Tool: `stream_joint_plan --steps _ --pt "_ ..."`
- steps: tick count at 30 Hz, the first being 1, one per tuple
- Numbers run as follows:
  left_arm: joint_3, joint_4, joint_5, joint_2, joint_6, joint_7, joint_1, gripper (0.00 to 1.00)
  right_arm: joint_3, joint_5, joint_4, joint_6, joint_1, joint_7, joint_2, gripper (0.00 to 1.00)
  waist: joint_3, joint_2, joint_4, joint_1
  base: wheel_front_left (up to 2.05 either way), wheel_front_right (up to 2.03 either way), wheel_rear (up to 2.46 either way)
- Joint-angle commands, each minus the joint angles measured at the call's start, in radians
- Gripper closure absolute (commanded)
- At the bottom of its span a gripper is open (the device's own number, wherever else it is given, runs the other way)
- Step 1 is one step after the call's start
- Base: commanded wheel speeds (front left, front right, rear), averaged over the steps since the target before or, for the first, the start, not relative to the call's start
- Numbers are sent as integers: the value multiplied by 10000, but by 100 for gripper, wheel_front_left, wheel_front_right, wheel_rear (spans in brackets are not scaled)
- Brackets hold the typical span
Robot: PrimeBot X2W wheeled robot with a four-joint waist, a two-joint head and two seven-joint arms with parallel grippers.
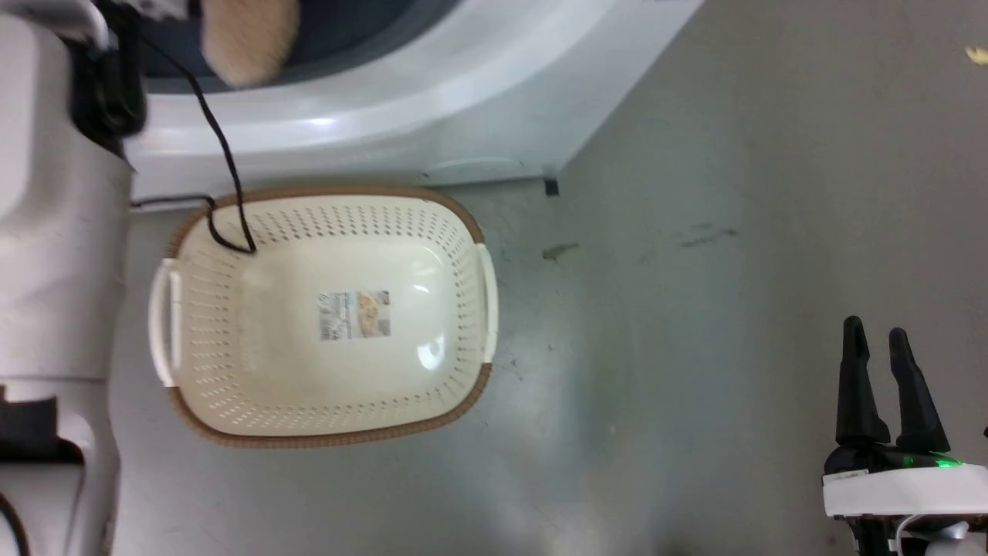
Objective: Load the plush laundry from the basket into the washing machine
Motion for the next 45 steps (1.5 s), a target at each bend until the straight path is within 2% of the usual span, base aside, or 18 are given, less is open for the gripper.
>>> stream_joint_plan --steps 1,17,30,38,39,40,45 --pt "69 -14 79 122 26 -110 -428 100 48 81 -99 -7 -166 -44 -4 0 461 0 -364 -2 0 0 0" --pt "92 134 459 1186 207 309 -2552 100 594 381 -634 -7 60 -44 -4 0 1672 0 -1489 -2 0 0 0" --pt "-119 84 879 2040 234 602 -3780 100 733 493 -1530 -7 620 -44 -4 0 2562 0 -2033 -2 0 0 0" --pt "-183 347 698 1908 155 809 -4131 100 743 587 -1682 -7 632 -44 -4 0 2952 0 -1909 -2 0 0 0" --pt "-174 412 645 1850 151 798 -4131 76 763 591 -1651 -7 604 -44 -4 0 2942 0 -1867 -2 0 0 0" --pt "-191 472 616 1783 146 780 -4124 0 769 584 -1622 -7 579 -44 -4 0 2920 0 -1813 -2 0 0 0" --pt "-269 761 470 1452 91 654 -4157 0 730 470 -1534 -7 383 -44 -4 0 2764 0 -1567 -2 0 0 0"
